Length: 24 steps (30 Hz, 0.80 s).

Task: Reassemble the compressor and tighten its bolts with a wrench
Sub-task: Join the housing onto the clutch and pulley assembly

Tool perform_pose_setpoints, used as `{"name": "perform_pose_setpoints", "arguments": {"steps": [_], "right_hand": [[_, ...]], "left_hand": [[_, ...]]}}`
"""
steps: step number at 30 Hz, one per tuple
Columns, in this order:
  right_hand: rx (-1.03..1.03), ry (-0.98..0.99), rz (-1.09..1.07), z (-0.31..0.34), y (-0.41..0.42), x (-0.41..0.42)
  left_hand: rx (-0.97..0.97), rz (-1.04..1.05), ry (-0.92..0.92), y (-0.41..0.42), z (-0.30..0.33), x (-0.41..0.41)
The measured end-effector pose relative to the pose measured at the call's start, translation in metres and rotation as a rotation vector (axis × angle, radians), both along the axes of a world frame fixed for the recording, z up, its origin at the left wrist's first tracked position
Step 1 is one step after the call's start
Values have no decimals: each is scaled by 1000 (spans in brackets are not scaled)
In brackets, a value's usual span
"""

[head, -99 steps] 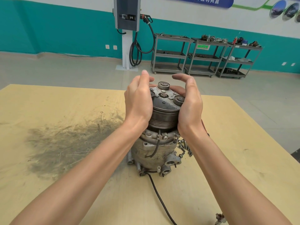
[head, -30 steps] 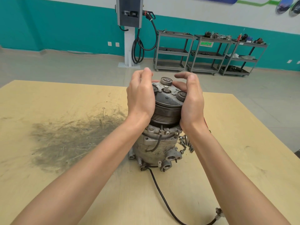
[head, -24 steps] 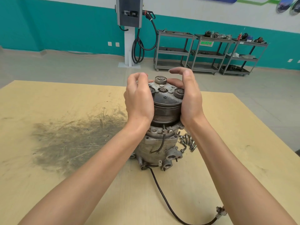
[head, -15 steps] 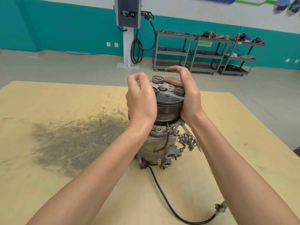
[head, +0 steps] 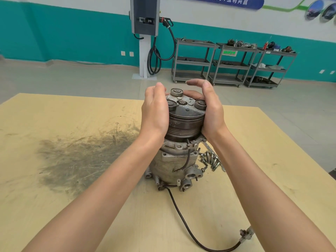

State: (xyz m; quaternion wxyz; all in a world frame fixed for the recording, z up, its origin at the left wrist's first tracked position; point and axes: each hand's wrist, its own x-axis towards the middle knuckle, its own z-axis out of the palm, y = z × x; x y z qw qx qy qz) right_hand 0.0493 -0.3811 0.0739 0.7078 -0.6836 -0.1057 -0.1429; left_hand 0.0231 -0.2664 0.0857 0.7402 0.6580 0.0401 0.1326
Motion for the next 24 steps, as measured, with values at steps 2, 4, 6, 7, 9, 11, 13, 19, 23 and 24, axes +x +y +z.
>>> {"name": "perform_pose_setpoints", "arguments": {"steps": [2, 4, 6, 7, 9, 11, 13, 19, 23, 24], "right_hand": [[-10, 1, -20, 1, 1, -2], [-20, 2, -40, 2, 1, -3], [-36, 7, -58, 2, 0, -4], [-47, 12, -65, 2, -1, -4], [-80, 16, -76, 1, -3, -6], [-126, 10, -97, 0, -5, -9], [-156, 4, -133, 0, -9, -15], [-185, -6, -252, 2, -26, -32], [-236, -74, -338, 5, -26, -36], [-249, -86, -327, 6, -23, -35]], "left_hand": [[-19, 19, -7, -3, 2, -1], [-45, 16, -5, -2, 3, 0], [-52, -23, 11, 1, 2, 4], [-46, -53, 22, 4, 2, 7], [-31, -120, 35, 9, 1, 12], [-32, -179, 37, 14, 1, 16], [-18, -202, 37, 17, 2, 19], [34, -206, 19, 24, -1, 20], [44, -178, -6, 22, -2, 18], [41, -169, -14, 20, -3, 17]]}}
